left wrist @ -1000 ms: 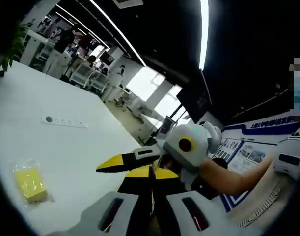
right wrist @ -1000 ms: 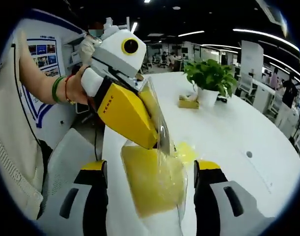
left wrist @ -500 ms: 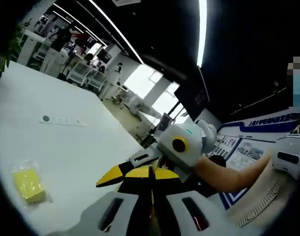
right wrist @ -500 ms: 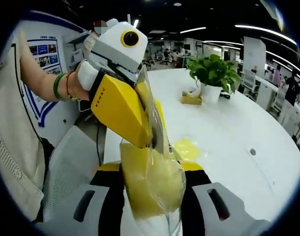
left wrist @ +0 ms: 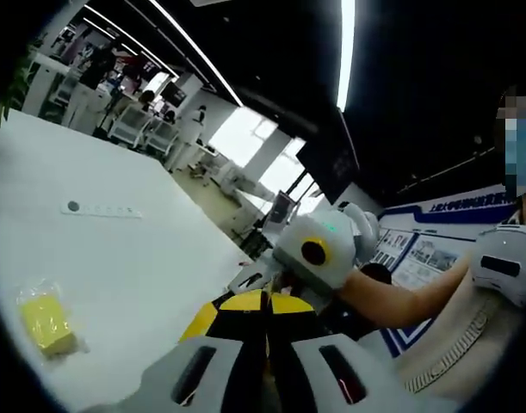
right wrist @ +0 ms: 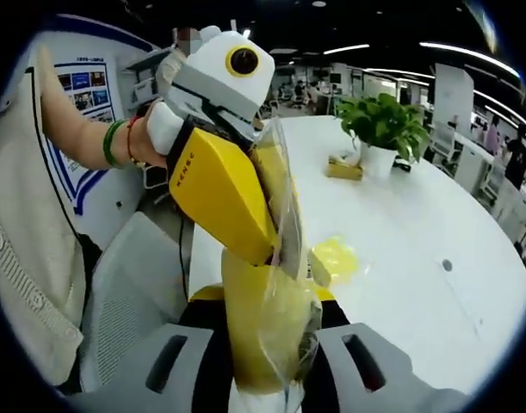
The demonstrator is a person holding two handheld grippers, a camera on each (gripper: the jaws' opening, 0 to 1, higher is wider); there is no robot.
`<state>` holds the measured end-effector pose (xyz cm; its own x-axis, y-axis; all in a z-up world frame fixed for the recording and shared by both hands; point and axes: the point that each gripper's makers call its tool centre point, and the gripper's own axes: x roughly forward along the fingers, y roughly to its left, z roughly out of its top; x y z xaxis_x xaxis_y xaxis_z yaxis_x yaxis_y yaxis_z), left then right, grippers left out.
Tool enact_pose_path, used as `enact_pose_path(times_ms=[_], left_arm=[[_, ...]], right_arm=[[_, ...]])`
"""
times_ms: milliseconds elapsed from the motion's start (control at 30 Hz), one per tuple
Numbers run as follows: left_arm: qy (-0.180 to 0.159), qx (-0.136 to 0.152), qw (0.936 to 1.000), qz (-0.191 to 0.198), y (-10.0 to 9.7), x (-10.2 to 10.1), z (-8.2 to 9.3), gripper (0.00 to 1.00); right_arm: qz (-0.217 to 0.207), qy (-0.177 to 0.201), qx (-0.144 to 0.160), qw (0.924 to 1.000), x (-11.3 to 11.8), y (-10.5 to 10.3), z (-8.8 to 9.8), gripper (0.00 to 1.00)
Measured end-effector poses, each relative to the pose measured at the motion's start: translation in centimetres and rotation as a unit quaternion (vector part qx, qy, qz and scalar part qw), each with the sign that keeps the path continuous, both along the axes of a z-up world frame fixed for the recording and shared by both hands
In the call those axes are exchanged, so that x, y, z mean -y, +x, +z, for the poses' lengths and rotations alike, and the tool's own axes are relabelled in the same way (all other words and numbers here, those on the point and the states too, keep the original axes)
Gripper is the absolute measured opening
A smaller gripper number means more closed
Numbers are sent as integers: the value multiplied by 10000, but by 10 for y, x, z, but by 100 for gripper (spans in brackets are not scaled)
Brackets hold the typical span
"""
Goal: Compare the silicone blocks by pressing each to a similar depth, holding the contact briefly, and releasing to observe deformation and rebound differences across the visible hardness samples.
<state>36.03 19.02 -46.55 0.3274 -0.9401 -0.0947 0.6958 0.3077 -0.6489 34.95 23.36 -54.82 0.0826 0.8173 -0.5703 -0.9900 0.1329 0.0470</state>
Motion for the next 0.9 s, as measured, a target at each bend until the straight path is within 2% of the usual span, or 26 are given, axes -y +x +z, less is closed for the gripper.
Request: enact_pose_path(times_ms=[33,233,333,667,900], left_arm=[[8,10,10000,-1,0,0,0,0],[22,12,10000,-16,-3,0,0,0],[40,125,9999,-44,-7,1,3,0],[134,167,9997,-69,-9,2,2,0],[181,161,9997,-77,-9,3,-1,0]], right_arm=[[-8,-9,-54,10000,0,-1,0,17],[83,47,146,9998,0,-4,2,16],[156,115,238,9995,-1,-6,5,16],[184,89,-2,9998,0,-11,2,16],[150,51,-21,9999,1,-11,-1,17]])
